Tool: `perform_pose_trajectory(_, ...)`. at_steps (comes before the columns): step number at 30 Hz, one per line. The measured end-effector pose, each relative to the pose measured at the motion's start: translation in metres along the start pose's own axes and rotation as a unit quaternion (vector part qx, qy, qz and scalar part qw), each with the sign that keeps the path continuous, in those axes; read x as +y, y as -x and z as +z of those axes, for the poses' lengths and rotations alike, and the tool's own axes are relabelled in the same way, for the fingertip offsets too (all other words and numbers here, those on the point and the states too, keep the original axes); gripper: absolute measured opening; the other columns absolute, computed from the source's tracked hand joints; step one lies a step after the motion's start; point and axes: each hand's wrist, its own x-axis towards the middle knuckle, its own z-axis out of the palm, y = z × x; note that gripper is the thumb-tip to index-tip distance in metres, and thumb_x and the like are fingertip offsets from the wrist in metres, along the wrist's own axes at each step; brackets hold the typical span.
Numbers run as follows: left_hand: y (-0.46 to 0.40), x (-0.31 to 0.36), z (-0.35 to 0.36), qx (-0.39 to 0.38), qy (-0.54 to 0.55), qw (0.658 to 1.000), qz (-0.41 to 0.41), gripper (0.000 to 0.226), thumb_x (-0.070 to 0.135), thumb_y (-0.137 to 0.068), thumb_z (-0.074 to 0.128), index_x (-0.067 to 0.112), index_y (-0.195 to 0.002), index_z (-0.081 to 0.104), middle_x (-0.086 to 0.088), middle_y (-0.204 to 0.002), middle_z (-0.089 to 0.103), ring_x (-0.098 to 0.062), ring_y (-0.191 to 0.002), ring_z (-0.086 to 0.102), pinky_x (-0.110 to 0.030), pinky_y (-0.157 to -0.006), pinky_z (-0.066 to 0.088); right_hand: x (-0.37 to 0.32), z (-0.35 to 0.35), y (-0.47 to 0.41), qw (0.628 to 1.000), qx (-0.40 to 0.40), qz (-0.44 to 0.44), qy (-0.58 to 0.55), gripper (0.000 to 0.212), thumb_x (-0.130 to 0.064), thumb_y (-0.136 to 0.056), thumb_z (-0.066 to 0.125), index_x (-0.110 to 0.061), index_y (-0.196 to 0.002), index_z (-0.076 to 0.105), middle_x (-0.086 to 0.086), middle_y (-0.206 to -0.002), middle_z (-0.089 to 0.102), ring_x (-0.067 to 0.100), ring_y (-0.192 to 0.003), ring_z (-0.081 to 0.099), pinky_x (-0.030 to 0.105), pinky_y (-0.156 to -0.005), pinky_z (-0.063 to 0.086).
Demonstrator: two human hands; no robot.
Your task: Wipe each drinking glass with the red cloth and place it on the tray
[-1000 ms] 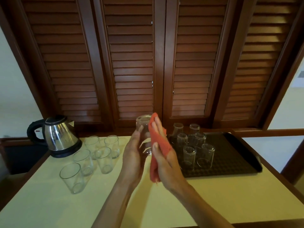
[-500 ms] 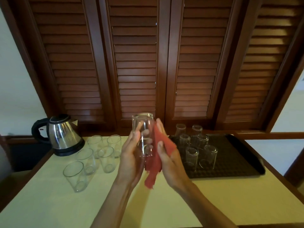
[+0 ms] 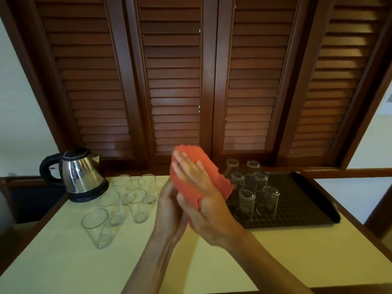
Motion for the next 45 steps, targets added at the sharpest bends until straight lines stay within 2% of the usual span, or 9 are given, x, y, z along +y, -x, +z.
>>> perform_pose_trajectory(7, 0.002, -0.008, 0.0, 0.005, -0.023, 1.0, -0.009, 0.047, 0.039, -0.106, 0.04, 0.019, -0.141, 0.063, -0.012, -0.145, 0.063, -0.026, -0.137, 0.058, -0.034, -0.101, 0.056, 0.003, -0.001, -0.013, 0.984, 0.082, 0.093, -0.126, 0.053, -0.033, -0.104, 0.048, -0.058, -0.148, 0.031, -0.008, -0.161, 0.026, 0.001, -0.142, 0.038, 0.026, -0.117, 0.037)
perform_pose_trajectory(10, -0.004, 0.005, 0.0, 0.024, -0.042, 0.999, 0.02, 0.046, 0.043, -0.102, 0.047, 0.019, -0.136, 0.067, -0.009, -0.131, 0.071, -0.025, -0.125, 0.066, -0.039, -0.099, 0.052, 0.002, 0.012, 0.008, 0.977, 0.098, 0.119, -0.147, 0.055, -0.03, -0.105, 0.049, -0.035, -0.156, 0.029, -0.012, -0.159, 0.036, -0.005, -0.14, 0.039, 0.014, -0.111, 0.037)
perform_pose_trajectory(16, 0.009, -0.002, 0.012, 0.018, -0.2, 0.978, 0.055, 0.049, 0.045, -0.097, 0.05, 0.025, -0.139, 0.064, -0.003, -0.132, 0.072, -0.02, -0.125, 0.067, -0.051, -0.106, 0.054, 0.012, -0.002, -0.014, 0.962, 0.154, 0.158, -0.159, 0.051, -0.05, -0.1, 0.047, -0.042, -0.148, 0.034, -0.009, -0.132, 0.066, 0.015, -0.123, 0.062, 0.038, -0.106, 0.051)
perform_pose_trajectory(20, -0.002, 0.01, 0.006, 0.042, -0.154, 0.984, 0.075, 0.044, 0.048, -0.102, 0.053, 0.024, -0.136, 0.067, -0.007, -0.131, 0.072, -0.024, -0.125, 0.065, -0.053, -0.11, 0.047, 0.01, 0.007, 0.017, 0.985, 0.063, 0.096, -0.132, 0.057, -0.043, -0.102, 0.05, -0.031, -0.154, 0.033, -0.003, -0.165, 0.028, 0.01, -0.15, 0.031, 0.029, -0.121, 0.031)
perform_pose_trajectory(23, 0.0, 0.007, 0.004, 0.027, -0.144, 0.987, 0.069, 0.049, 0.049, -0.1, 0.053, 0.023, -0.14, 0.063, -0.006, -0.127, 0.073, -0.018, -0.112, 0.07, -0.04, -0.094, 0.054, 0.018, 0.002, 0.02, 0.98, 0.085, 0.127, -0.125, 0.064, -0.061, -0.096, 0.052, -0.035, -0.152, 0.038, 0.006, -0.148, 0.055, 0.034, -0.136, 0.051, 0.046, -0.111, 0.046)
perform_pose_trajectory(28, 0.002, -0.003, 0.003, -0.002, -0.128, 0.992, 0.02, 0.047, 0.037, -0.109, 0.038, 0.019, -0.151, 0.052, -0.009, -0.145, 0.063, -0.025, -0.134, 0.061, -0.038, -0.101, 0.056, 0.007, 0.004, 0.01, 0.996, 0.058, 0.043, -0.045, 0.054, -0.04, -0.105, 0.043, -0.029, -0.156, 0.029, -0.014, -0.168, 0.011, 0.013, -0.156, 0.005, 0.046, -0.126, 0.013)
perform_pose_trajectory(33, 0.002, -0.005, 0.002, -0.006, -0.103, 0.995, 0.01, 0.052, 0.046, -0.105, 0.039, 0.02, -0.147, 0.058, -0.012, -0.142, 0.064, -0.027, -0.136, 0.058, -0.049, -0.114, 0.045, 0.013, -0.003, 0.01, 0.965, 0.084, 0.133, -0.208, 0.052, -0.046, -0.101, 0.046, -0.043, -0.152, 0.034, -0.014, -0.165, 0.024, 0.001, -0.15, 0.026, 0.041, -0.123, 0.028)
perform_pose_trajectory(38, 0.003, -0.006, 0.006, 0.017, -0.078, 0.997, 0.003, 0.04, 0.03, -0.108, 0.037, 0.019, -0.139, 0.06, -0.006, -0.134, 0.071, -0.021, -0.126, 0.066, -0.032, -0.093, 0.059, 0.008, 0.002, 0.01, 0.999, 0.036, 0.015, 0.023, 0.059, -0.039, -0.104, 0.045, -0.024, -0.158, 0.028, -0.018, -0.168, 0.008, 0.011, -0.156, 0.001, 0.045, -0.126, 0.011)
perform_pose_trajectory(45, 0.01, -0.015, 0.005, 0.007, -0.145, 0.989, -0.006, 0.052, 0.045, -0.107, 0.033, 0.02, -0.143, 0.061, -0.008, -0.14, 0.067, -0.026, -0.134, 0.061, -0.058, -0.116, 0.042, 0.008, -0.014, -0.005, 0.949, 0.096, 0.183, -0.24, 0.058, -0.056, -0.096, 0.05, -0.045, -0.151, 0.036, -0.008, -0.157, 0.042, 0.009, -0.144, 0.041, 0.039, -0.12, 0.036)
